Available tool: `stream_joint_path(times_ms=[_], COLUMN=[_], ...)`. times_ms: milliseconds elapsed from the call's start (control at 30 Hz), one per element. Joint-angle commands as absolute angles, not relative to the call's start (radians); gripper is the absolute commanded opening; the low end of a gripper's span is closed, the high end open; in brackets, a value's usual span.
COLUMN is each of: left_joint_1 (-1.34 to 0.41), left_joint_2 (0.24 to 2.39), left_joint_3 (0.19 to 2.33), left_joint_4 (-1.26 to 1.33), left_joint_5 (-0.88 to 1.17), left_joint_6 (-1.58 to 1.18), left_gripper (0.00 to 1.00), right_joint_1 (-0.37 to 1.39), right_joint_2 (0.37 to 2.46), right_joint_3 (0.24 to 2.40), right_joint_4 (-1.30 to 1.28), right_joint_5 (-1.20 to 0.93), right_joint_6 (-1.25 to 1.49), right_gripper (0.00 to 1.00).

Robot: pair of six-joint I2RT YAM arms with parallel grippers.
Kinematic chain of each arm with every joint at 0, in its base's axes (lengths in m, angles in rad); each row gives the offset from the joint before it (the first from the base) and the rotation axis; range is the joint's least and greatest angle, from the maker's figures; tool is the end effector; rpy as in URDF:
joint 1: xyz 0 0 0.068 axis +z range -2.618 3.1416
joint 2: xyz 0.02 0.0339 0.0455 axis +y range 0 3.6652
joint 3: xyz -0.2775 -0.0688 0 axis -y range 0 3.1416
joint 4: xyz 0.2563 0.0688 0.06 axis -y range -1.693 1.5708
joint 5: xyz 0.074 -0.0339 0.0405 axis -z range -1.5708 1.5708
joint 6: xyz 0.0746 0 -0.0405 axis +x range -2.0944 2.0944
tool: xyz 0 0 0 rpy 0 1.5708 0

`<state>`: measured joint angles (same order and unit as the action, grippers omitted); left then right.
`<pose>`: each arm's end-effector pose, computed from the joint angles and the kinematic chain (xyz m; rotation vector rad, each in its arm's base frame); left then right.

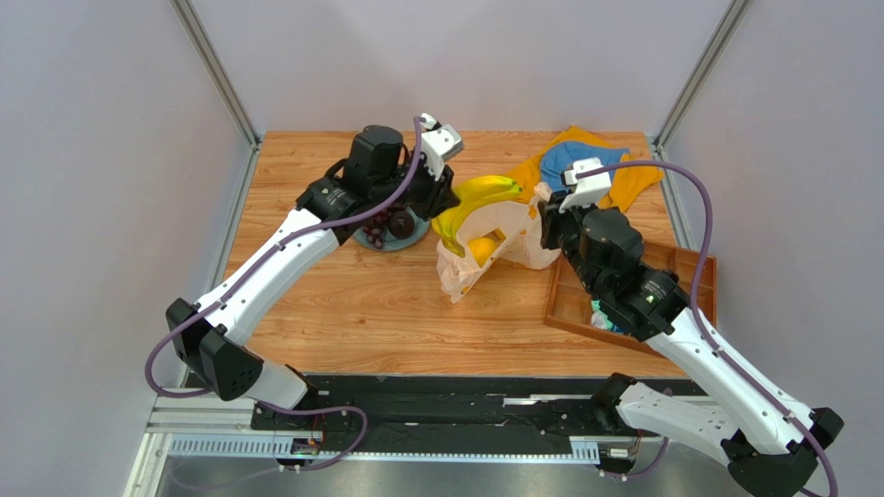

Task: Place the fruits into the plastic bag

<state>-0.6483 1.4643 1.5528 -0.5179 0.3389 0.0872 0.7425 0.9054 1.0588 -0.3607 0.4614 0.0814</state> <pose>0.2813 -0.2442 0.4117 0.9381 1.8146 -0.6947 0.1923 0.1314 0.4013 -0.2494 1.7422 0.1897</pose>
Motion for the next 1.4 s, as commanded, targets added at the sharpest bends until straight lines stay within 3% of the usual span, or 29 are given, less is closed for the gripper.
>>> stream_joint_path(times_ms=[0,367,867,1100,1367], left_joint_1=[-0.643,-0.690,-0.709,-0.709,-0.715], left_joint_2=[1.384,1.460,1.770,1.905,1.939], left_joint_3=[1.508,1.442,1.777,1.884,1.825], left_joint_4=[-0.466,-0.475,-0.745,-0.681,-0.535], left_joint_5=[0.428,0.407,0.218,0.249,0.161], left_joint_6=[-0.054,-0.138,-0.147,-0.250,-0.373], left_gripper=[0.33,0.32,0.31,0.30,0.31], right_joint_1=[0.738,0.736,0.736,0.738,0.738], right_joint_2=[0.876,0.861,0.833,0.836,0.845], right_joint_3=[1.072,1.062,1.049,1.034,1.012], right_joint_4=[-0.347,-0.339,-0.336,-0.327,-0.316], right_joint_5=[0.474,0.451,0.388,0.353,0.319], right_joint_6=[0.081,0.090,0.095,0.112,0.140], right_gripper=[0.00,0.00,0.00,0.00,0.00])
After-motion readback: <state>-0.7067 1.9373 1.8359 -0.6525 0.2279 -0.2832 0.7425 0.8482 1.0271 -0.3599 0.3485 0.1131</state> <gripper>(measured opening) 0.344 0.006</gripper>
